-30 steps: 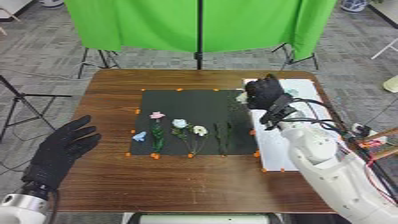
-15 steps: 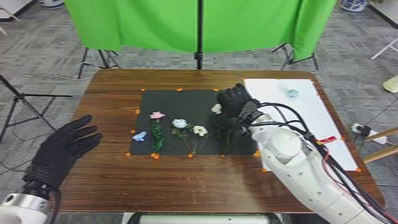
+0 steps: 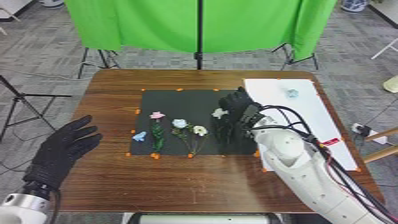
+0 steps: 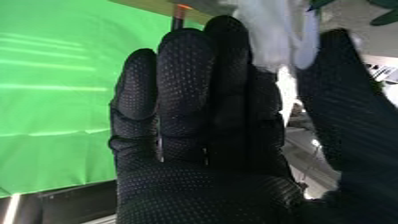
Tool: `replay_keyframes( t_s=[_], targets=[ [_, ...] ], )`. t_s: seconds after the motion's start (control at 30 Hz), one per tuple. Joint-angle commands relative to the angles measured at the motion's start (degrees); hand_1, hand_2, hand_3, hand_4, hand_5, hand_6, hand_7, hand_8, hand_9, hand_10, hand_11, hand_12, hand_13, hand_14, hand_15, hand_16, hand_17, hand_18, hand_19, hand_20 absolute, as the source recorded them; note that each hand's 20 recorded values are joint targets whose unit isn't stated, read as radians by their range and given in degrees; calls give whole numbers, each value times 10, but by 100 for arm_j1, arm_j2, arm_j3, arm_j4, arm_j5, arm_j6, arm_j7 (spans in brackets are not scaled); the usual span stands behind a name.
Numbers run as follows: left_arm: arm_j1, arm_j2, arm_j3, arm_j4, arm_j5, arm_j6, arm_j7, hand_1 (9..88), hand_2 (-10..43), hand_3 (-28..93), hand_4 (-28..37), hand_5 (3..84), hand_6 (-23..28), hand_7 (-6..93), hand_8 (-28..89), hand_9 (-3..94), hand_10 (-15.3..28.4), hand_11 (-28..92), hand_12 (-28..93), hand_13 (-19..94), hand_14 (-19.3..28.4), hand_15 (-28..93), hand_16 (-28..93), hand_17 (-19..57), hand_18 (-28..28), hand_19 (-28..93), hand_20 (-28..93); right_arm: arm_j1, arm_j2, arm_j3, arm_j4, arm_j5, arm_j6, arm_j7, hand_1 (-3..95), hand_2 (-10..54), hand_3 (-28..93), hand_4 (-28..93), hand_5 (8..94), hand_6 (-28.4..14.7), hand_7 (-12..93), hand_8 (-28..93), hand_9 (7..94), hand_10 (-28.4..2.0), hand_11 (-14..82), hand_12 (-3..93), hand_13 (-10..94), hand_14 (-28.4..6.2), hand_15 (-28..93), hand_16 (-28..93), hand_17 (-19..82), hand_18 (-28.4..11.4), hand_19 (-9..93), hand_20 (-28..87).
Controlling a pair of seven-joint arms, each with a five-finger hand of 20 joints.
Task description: Arrange flowers
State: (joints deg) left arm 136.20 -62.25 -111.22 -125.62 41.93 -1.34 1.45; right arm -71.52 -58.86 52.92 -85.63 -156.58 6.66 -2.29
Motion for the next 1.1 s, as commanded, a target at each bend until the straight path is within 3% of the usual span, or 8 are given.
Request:
replay_keyframes(
  t_s=[0.03, 0.17, 0.3, 0.43, 0.53, 0.63, 0.87, 1.1],
  targets=[
    [40, -29, -10, 46, 21, -42, -89, 269, 1, 721, -233, 351, 27, 278, -132, 307, 130, 318, 144, 260, 152, 445, -10, -51, 226, 502, 87, -240, 168, 370, -436, 458, -88, 114, 216, -95, 886, -283, 550, 11, 397, -242, 593, -82, 483, 285, 651, -45, 663, 232, 250, -178, 725, 426],
    [53, -25, -34, 40, 20, -43, -84, 269, 1, 721, -233, 351, 26, 279, -132, 307, 130, 319, 144, 260, 152, 445, -10, -51, 226, 502, 88, -456, 221, 866, -793, 1005, -429, 115, 137, -95, 877, -282, 466, -27, 354, -213, 488, -115, 487, 269, 578, -68, 696, 212, 222, -201, 719, 439],
    [39, -19, -37, 46, 21, -43, -66, 269, 1, 721, -233, 352, 27, 278, -132, 307, 130, 319, 144, 259, 152, 445, -10, -51, 226, 501, 87, -384, 372, 1228, -911, 1762, -833, 479, 62, -68, 858, -267, 353, -59, 284, -168, 370, -135, 371, 246, 478, -98, 625, 170, 177, -229, 676, 443],
    [51, -11, -47, 45, 20, -58, -73, 269, 1, 721, -233, 351, 27, 278, -132, 307, 130, 319, 144, 259, 152, 445, -10, -51, 225, 501, 87, 11, 526, 1292, -339, 1570, -991, 1075, 20, 39, 847, -227, 278, -63, 192, -117, 280, -134, 164, 260, 288, -131, 271, 226, 101, -233, 524, 323],
    [36, -13, -30, 56, 20, -60, -78, 269, 1, 721, -233, 351, 26, 278, -132, 307, 130, 319, 144, 259, 152, 445, -10, -51, 225, 502, 88, 241, 692, 1140, 267, 1745, -621, 1262, 71, 46, 883, -222, 234, -64, 166, -107, 215, -117, 94, 270, 194, -136, 48, 336, 25, -231, 449, 222],
    [45, -17, -31, 58, 14, -40, -54, 269, 2, 720, -233, 351, 26, 278, -132, 308, 130, 319, 144, 260, 152, 444, -10, -51, 225, 502, 88, 314, 696, 1135, 679, 1473, -662, 1182, 131, 29, 914, -234, 215, -58, 190, -121, 190, -97, 69, 266, 175, -135, -30, 369, -9, -237, 437, 175],
    [65, -66, -47, 44, 20, -21, -63, 268, 1, 722, -232, 352, 27, 278, -132, 308, 130, 319, 144, 260, 152, 445, -10, -51, 225, 502, 88, 140, 498, 1428, 930, 1534, -1015, 1270, 235, -64, 911, -281, 217, -46, 274, -175, 197, -91, 127, 240, 215, -114, 40, 341, 42, -220, 463, 136],
    [54, -62, -13, 47, 17, 1, -45, 269, 1, 721, -234, 351, 27, 279, -132, 307, 130, 319, 144, 260, 152, 445, -9, -50, 225, 501, 88, 302, 408, 1476, 1105, 1883, -1526, 1554, 291, -81, 894, -283, 243, -46, 336, -221, 251, -107, 277, 202, 351, -85, 221, 203, 153, -202, 526, 134]
  ],
)
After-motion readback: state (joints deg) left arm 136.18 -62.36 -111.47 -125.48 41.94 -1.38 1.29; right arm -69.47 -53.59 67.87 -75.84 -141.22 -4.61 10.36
